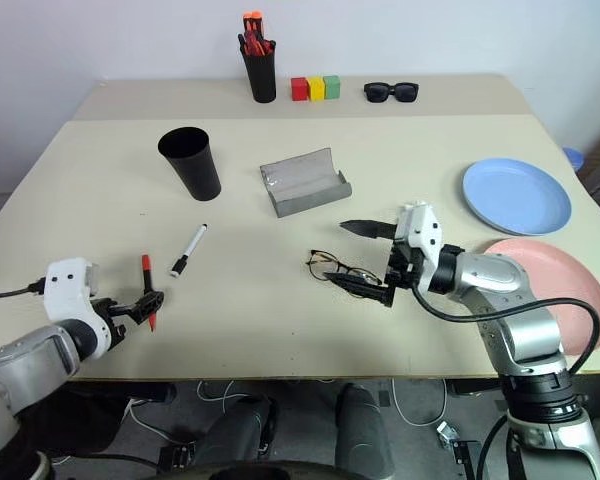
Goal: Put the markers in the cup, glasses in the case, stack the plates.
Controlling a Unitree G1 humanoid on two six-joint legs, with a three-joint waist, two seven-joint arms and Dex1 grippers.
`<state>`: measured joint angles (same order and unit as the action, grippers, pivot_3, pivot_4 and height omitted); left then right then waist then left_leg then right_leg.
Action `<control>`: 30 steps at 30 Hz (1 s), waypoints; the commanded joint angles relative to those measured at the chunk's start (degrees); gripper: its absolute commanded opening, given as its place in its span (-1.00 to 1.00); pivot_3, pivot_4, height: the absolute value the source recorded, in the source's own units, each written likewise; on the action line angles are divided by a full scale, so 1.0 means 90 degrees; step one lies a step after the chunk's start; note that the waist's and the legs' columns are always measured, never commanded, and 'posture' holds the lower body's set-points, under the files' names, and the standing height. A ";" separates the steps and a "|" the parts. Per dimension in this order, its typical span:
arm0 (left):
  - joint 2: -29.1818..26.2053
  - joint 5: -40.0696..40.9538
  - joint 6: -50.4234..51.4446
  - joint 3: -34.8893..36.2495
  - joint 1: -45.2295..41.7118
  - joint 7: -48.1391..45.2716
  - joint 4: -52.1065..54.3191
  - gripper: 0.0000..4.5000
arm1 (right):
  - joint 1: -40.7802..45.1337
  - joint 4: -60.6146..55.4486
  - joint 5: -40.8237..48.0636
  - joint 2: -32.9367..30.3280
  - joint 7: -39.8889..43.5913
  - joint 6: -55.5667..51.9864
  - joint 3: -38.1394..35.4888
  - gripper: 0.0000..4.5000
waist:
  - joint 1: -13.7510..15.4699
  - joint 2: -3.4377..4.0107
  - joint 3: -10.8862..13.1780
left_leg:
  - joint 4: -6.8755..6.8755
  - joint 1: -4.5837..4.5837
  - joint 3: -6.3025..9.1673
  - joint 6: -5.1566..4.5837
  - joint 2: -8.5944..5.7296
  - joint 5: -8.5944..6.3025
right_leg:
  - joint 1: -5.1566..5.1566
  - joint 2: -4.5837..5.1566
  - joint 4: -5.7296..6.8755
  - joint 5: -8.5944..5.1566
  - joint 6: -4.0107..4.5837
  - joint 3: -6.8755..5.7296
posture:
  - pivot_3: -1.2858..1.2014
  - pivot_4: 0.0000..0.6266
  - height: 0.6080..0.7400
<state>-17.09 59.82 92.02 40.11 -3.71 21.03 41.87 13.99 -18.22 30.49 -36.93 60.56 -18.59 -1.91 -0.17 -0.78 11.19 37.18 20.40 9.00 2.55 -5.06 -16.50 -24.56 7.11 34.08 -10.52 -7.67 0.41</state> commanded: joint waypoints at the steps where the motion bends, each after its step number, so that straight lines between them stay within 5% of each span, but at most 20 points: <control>1: 0.0095 0.0634 0.0053 0.0108 -0.0176 0.0755 -0.0121 1.00 | 0.0032 -0.0379 0.0065 0.0043 -0.0087 0.0008 0.0066 0.97 | 0.0034 -0.0005 -0.0003 | 0.0000 -0.0001 0.0000 0.0000 0.0000 0.0000 | 0.0000 0.0000 0.0000 0.0001 0.0001 0.0000 | 0.03 -0.52 1.00; 12: -0.0098 0.2256 -0.0118 -0.0170 -0.0310 0.2415 -0.0759 1.00 | -0.0213 -0.0729 0.0443 -0.0031 -0.0088 -0.0363 0.0094 0.97 | 0.0096 -0.0008 -0.0005 | 0.0000 -0.0001 -0.0004 0.0001 -0.0001 -0.0001 | 0.0000 0.0000 -0.0002 0.0003 0.0007 0.0003 | 0.03 -0.52 1.00; 15: -0.0456 0.3161 -0.0870 -0.0642 -0.0052 0.3190 -0.1027 0.63 | -0.0210 -0.0737 0.0413 -0.0023 -0.0132 -0.0353 0.0121 1.00 | 0.0105 -0.0008 -0.0005 | -0.0001 -0.0004 -0.0005 0.0002 0.0001 -0.0001 | -0.0001 -0.0001 -0.0001 -0.0009 0.0022 0.0005 | 0.03 -0.52 1.00; 23: -0.2338 0.5461 -0.3224 -0.2230 0.0540 0.4624 -0.1299 -0.99 | -0.0237 -0.0711 0.0395 -0.0076 -0.0179 -0.0380 0.0113 1.00 | 0.0111 -0.0007 -0.0005 | -0.0002 -0.0002 -0.0006 0.0004 0.0003 -0.0002 | -0.0003 0.0001 -0.0006 -0.0012 0.0030 0.0017 | 0.03 -0.52 1.00; 30: -0.3382 0.4955 -0.3982 -0.2412 0.0572 0.3903 -0.1218 -0.99 | -0.0172 -0.0583 0.0329 -0.0032 -0.0194 -0.0337 0.0144 1.00 | 0.0105 -0.0006 -0.0004 | -0.0008 -0.0001 -0.0029 0.0001 0.0002 -0.0003 | -0.0010 0.0000 -0.0008 -0.0013 0.0032 0.0029 | 0.03 -0.52 1.00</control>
<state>-45.55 107.39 58.04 16.45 2.09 58.02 29.44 11.79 -22.50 33.33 -37.11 58.77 -22.34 -0.29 0.77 -0.84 11.15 37.11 20.41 8.69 2.55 -5.04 -16.53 -24.68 7.09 34.01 -10.64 -7.38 0.69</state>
